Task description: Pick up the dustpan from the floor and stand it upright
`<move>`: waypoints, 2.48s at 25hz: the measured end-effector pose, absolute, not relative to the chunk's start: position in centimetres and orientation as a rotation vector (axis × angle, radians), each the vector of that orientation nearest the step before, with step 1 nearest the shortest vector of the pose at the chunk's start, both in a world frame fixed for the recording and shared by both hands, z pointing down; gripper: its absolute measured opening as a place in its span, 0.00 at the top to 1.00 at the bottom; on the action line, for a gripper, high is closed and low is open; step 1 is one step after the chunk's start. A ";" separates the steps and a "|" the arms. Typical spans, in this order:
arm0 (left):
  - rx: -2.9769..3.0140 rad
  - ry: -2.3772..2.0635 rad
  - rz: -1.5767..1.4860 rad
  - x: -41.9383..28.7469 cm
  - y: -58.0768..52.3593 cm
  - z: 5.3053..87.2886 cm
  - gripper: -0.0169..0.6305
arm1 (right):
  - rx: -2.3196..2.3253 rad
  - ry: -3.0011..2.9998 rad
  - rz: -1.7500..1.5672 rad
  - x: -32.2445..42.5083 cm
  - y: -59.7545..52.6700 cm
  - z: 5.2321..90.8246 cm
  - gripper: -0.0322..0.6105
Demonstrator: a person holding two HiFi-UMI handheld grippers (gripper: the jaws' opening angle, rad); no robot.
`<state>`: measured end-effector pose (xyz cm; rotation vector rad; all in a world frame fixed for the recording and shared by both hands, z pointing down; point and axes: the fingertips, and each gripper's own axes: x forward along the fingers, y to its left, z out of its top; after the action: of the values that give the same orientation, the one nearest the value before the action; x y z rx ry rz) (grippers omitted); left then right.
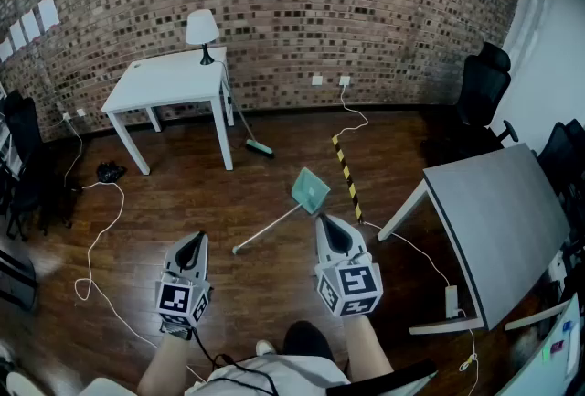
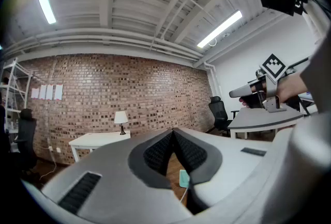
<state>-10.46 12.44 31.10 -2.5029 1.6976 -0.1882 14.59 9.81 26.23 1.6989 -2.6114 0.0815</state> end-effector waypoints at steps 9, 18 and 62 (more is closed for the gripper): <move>-2.510 1.690 -0.213 -11.1 5.7 32.9 0.99 | 1.669 -2.646 0.086 13.3 3.2 28.1 0.97; -2.470 1.739 -0.248 -10.3 -9.5 32.5 0.99 | 1.633 -2.711 0.102 15.2 -12.4 28.1 0.97; -2.957 1.751 -0.734 -17.1 -27.6 80.8 0.71 | 1.248 -2.450 0.388 2.5 -33.8 70.8 0.80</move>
<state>-17.11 -27.55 80.79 -2.9566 1.7515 -0.7343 2.51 -33.77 70.83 1.2480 -2.4496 0.3880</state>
